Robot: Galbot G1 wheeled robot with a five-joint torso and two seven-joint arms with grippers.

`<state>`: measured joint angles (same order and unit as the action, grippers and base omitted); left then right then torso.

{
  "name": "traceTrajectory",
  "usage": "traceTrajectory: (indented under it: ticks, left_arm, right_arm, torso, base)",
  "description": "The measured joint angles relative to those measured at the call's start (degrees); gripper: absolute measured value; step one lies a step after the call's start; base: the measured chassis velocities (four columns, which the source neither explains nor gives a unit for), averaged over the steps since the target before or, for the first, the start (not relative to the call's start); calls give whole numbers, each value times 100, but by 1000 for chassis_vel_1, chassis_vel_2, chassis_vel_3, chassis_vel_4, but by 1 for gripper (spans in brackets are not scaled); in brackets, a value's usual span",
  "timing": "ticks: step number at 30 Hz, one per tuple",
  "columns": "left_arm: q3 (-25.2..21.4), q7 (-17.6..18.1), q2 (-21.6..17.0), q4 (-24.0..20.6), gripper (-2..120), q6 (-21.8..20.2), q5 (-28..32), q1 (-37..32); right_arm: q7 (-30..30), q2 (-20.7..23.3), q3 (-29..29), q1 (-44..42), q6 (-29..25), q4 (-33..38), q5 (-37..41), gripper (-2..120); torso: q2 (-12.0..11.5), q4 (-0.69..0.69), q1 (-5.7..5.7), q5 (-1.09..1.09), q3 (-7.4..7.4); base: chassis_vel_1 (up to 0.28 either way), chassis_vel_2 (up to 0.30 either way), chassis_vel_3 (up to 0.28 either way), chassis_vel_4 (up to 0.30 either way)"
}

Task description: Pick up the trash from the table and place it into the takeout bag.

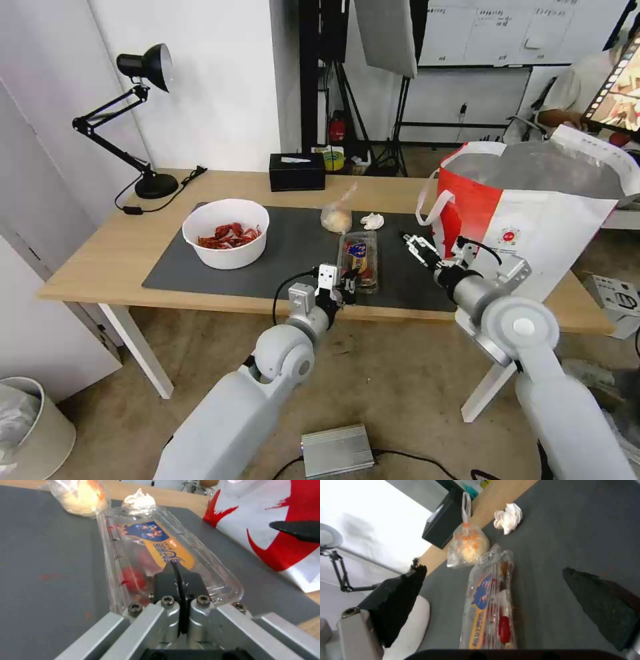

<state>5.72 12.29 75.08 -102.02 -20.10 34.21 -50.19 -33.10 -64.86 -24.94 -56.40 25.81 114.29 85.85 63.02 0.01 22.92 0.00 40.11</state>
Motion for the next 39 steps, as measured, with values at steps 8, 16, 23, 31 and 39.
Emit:
traceTrajectory:
  ticks: [8, 16, 23, 31, 39]
  left_arm:
    - [50, -10, -4, 13, 0, 0, -96, -25]
    - [88, -2, 6, 1, 0, 0, -99, -4]
    - [126, 17, 9, 5, 0, 0, -99, 14]
    - [147, 31, 41, 23, 0, 9, -98, 17]
    - [151, 49, 50, -2, 0, 14, -97, 0]
  right_arm:
    - [-203, -75, 130, 223, 172, -192, 0, 100]
    - [-443, -217, 379, 544, 613, -504, -77, 100]
    - [-526, -255, 478, 766, 696, -762, -53, 100]
    - [-407, -356, 607, 1030, 764, -1133, -51, 100]
    - [-241, -394, 680, 1179, 895, -1364, -41, 100]
  torso:
    - [0, -1, 0, 0, 0]
    - [0, -1, 0, 0, 0]
    - [0, -1, 0, 0, 0]
    - [0, 0, 0, 0, 0]
    - [0, 0, 0, 0, 0]
  base:
    - [0, 0, 0, 0]
    - [0, 0, 0, 0]
    - [0, 0, 0, 0]
    - [0, 0, 0, 0]
    - [0, 0, 0, 0]
